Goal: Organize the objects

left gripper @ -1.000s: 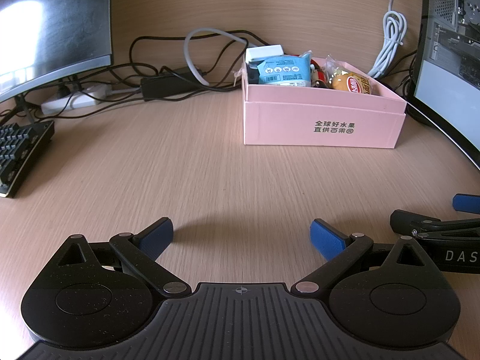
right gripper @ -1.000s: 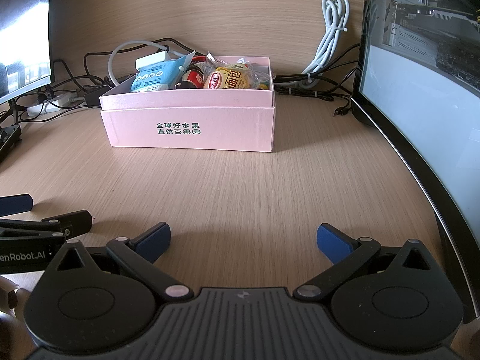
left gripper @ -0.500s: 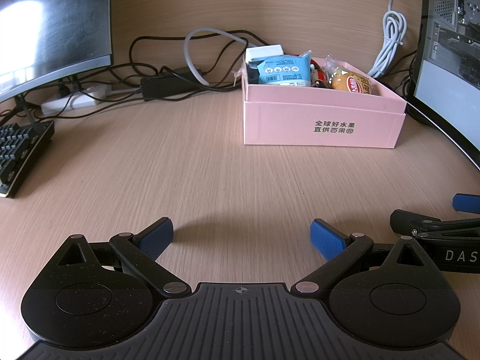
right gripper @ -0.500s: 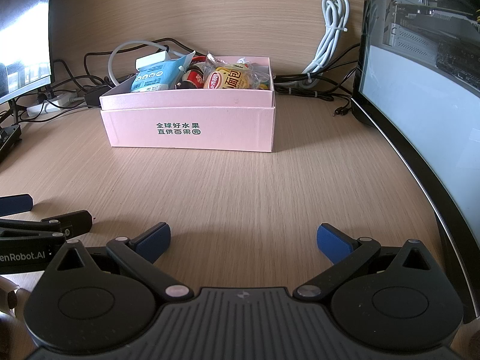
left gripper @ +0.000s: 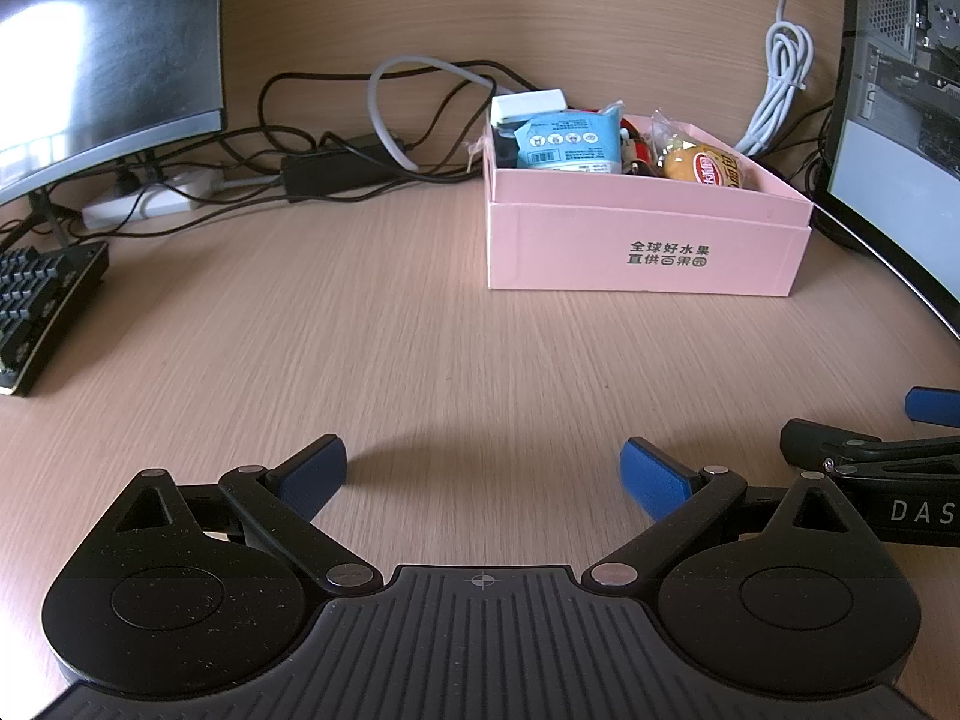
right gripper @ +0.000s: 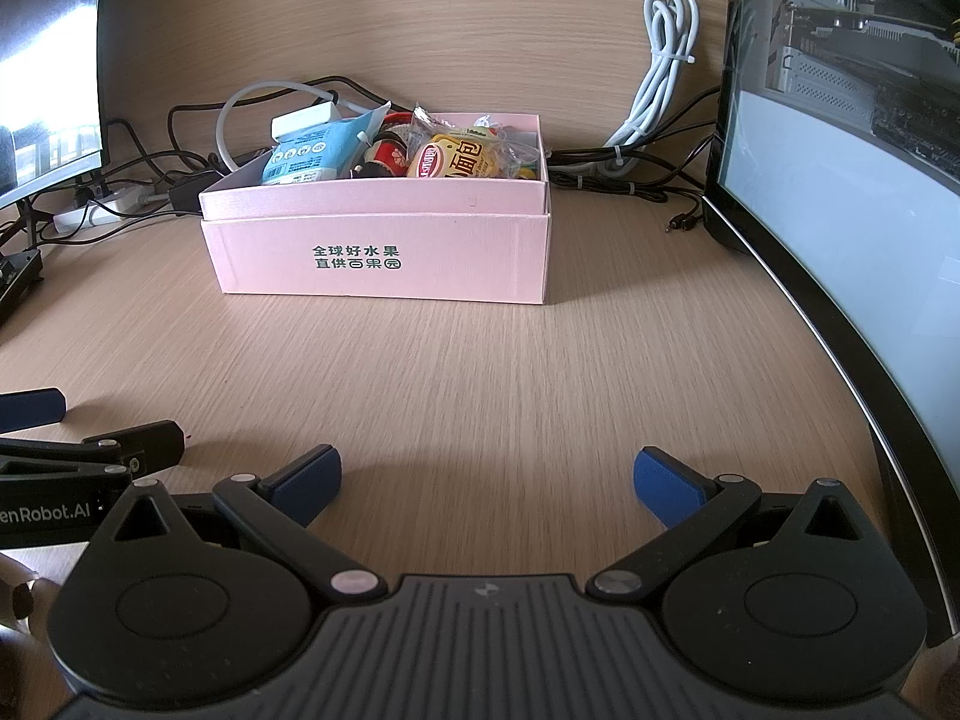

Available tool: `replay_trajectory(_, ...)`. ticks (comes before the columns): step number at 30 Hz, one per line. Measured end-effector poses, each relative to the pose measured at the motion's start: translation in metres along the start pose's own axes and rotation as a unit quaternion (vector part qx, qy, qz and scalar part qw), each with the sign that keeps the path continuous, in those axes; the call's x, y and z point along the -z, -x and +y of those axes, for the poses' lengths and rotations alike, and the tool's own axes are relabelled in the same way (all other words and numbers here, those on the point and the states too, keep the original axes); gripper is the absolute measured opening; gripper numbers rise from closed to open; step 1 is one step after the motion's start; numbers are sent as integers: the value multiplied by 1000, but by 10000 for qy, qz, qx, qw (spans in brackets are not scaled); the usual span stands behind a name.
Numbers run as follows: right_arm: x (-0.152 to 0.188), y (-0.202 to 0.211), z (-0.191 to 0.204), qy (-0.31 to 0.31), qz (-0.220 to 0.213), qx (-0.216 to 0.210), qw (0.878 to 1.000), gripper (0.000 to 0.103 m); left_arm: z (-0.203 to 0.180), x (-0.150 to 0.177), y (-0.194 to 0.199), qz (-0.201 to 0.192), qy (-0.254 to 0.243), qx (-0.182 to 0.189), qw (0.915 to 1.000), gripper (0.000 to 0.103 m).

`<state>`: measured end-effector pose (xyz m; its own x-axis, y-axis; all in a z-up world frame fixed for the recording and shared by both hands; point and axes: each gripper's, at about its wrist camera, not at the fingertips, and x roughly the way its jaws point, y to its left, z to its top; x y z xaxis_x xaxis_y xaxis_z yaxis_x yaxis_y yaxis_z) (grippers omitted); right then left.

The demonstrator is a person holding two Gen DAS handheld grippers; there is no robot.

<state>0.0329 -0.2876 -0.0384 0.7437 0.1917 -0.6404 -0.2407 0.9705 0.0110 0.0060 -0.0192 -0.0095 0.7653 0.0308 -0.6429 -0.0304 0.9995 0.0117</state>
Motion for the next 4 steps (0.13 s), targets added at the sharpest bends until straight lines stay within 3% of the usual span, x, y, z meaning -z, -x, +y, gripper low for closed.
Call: replay_trajectory(4, 0, 0, 0, 1, 0, -1, 10000, 103, 0, 0, 0, 0, 5, -3, 10000, 101)
